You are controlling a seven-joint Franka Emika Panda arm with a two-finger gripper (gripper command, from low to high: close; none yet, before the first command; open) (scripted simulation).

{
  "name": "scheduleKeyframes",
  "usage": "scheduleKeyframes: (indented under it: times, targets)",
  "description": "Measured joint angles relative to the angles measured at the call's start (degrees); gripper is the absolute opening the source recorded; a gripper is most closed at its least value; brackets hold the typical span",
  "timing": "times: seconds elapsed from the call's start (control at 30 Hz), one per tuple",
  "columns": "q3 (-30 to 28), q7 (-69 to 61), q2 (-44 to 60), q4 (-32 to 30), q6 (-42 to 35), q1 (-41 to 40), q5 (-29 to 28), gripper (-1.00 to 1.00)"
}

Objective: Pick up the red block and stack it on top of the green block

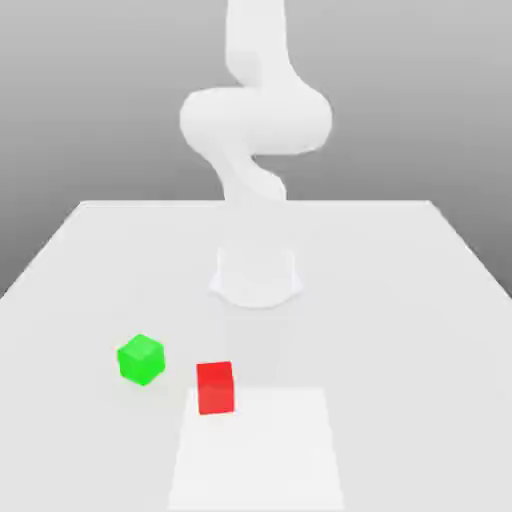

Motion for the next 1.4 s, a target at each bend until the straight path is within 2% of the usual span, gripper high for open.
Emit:
scheduleKeyframes:
  times: [0.33, 0.53, 0.63, 0.77, 0.8, 1.03, 1.27, 1.4]
  targets:
    - [-3.6, -6.5, 17.2, -17.7, 13.5, -1.3, -3.1, 0.00]
    - [-7.1, -12.5, 29.9, -29.3, 23.3, -1.8, -3.1, 0.00]
    - [-7.5, -16.7, 40.6, -31.5, 31.5, -1.6, 0.3, 0.00]
    - [-3.7, -20.7, 49.8, -30.7, 39.1, -4.2, 5.4, 0.00]
    - [-2.7, -21.5, 51.8, -30.5, 40.8, -5.0, 6.5, -1.00]
    - [-2.2, -21.4, 52.2, -30.4, 41.2, -5.5, 6.3, -1.00]
    - [-3.9, -16.9, 39.2, -32.3, 30.1, -5.6, 0.0, -1.00]
    - [-6.3, -22.0, 33.9, -33.5, 25.9, -8.0, -3.0, -1.00]
